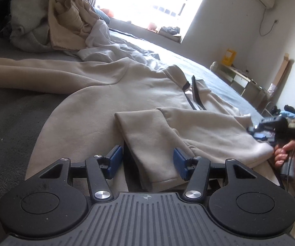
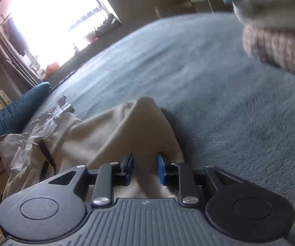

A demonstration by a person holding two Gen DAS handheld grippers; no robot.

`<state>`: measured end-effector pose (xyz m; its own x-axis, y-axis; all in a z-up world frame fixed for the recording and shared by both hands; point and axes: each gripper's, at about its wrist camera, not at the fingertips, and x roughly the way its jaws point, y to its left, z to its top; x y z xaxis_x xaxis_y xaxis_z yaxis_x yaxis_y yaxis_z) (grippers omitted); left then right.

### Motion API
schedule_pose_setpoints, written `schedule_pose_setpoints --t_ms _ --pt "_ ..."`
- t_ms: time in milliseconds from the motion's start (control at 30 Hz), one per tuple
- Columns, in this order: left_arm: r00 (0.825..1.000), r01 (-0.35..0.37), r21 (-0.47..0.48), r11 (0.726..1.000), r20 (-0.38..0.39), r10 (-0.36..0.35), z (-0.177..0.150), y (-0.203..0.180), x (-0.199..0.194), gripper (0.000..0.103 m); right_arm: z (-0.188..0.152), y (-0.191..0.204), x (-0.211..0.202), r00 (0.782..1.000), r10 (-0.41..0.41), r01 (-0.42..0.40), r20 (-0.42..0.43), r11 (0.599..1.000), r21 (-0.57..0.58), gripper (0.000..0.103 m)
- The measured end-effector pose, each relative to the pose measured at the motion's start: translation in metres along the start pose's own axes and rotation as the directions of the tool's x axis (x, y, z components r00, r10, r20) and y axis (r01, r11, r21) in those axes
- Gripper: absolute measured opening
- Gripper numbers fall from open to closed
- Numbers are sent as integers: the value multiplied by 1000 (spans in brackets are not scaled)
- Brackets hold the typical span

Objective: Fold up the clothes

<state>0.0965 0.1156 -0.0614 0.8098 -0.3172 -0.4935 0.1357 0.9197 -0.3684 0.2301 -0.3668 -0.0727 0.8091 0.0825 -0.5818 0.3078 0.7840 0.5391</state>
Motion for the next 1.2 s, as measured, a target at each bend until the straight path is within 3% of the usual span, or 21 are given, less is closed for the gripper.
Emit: schedule_pose_setpoints --t_ms 100,200,333,467,500,567,633,733,867,967,1067,1200 --pt "1000 -9 -4 1000 27 9 2 2 -8 55 13 -1 -22 998 48 -50 35 997 58 20" --pt "997 18 -1 1000 70 -18 7 -4 -20 55 24 3 -55 992 106 -109 69 993 37 20" --pt "992 85 64 994 89 -90 10 -26 -23 55 12 15 -84 989 145 -147 -21 983 -112 20" --pt "997 77 89 993 8 -78 2 -41 1 55 -23 17 -74 989 6 -59 -151 934 -353 19" --pt "997 68 75 995 -24 -67 0 -39 10 55 -32 14 -67 988 -22 -44 -153 911 -411 13" --pt "998 63 65 996 -35 -61 -5 -36 17 55 -44 16 -62 989 -53 -24 -136 859 -511 13" --pt "998 64 65 996 -33 -62 -5 -35 14 55 -39 31 -67 987 -92 2 -130 825 -564 14" --pt "997 64 56 996 -42 -61 -4 -34 12 55 -15 53 -73 995 -57 -6 -86 801 -598 14" --pt "997 55 65 996 -52 -52 -4 -36 12 55 18 80 -41 996 -37 -19 -77 786 -618 14" --pt "997 46 75 996 -57 -41 -3 -38 13 55 38 87 12 988 -58 -34 -143 823 -568 14" --pt "997 40 87 995 -64 -34 -3 -39 14 55 49 76 71 976 -139 27 -169 844 -536 13" --pt "997 34 97 995 -71 -27 -1 -41 14 55 72 55 91 977 -97 23 -190 933 -358 14"
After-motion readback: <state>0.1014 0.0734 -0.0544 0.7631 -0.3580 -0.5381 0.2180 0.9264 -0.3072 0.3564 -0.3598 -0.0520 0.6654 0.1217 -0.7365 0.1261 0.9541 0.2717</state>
